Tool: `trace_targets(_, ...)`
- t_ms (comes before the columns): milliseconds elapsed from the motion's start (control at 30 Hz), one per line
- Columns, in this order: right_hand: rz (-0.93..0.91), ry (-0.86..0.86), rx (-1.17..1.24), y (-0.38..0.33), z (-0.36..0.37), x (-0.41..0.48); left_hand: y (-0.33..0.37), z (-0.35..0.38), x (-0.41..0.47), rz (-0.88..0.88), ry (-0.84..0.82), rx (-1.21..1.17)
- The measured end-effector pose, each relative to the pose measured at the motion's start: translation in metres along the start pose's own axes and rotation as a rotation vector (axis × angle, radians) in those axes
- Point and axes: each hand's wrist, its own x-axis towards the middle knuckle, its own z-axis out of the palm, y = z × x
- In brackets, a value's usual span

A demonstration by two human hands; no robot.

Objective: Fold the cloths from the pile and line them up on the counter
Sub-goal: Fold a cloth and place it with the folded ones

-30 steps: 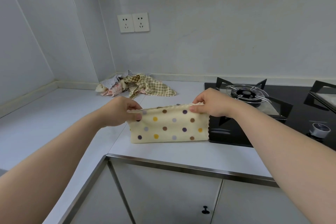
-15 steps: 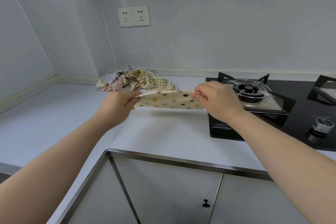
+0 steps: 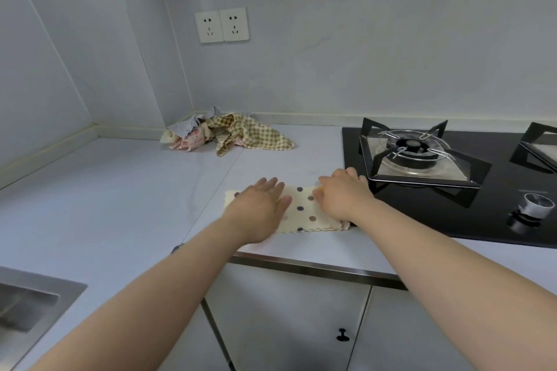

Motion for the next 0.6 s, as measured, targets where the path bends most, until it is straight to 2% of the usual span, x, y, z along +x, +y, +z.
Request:
trace_targets(133, 0.085, -0.064, 0.162, -0.006, -0.002, 0.01, 0.003, 0.028, 0.016, -0.105, -0.105, 0.056)
trace_targets(400, 0.161, -0.135, 0.721, 0.003, -0.021, 0.011, 0.003, 0.039, 0.012, -0.1, -0.066, 0.078)
trace_targets(500, 0.226, -0.128, 0.803, 0.005, -0.025, 0.008, 0.008, 0.037, 0.009, -0.085, -0.092, 0.077)
trace_targets(600, 0.207, -0.096, 0.782, 0.004, -0.03, 0.001, 0.021, 0.036, 0.004, -0.073, -0.128, 0.069)
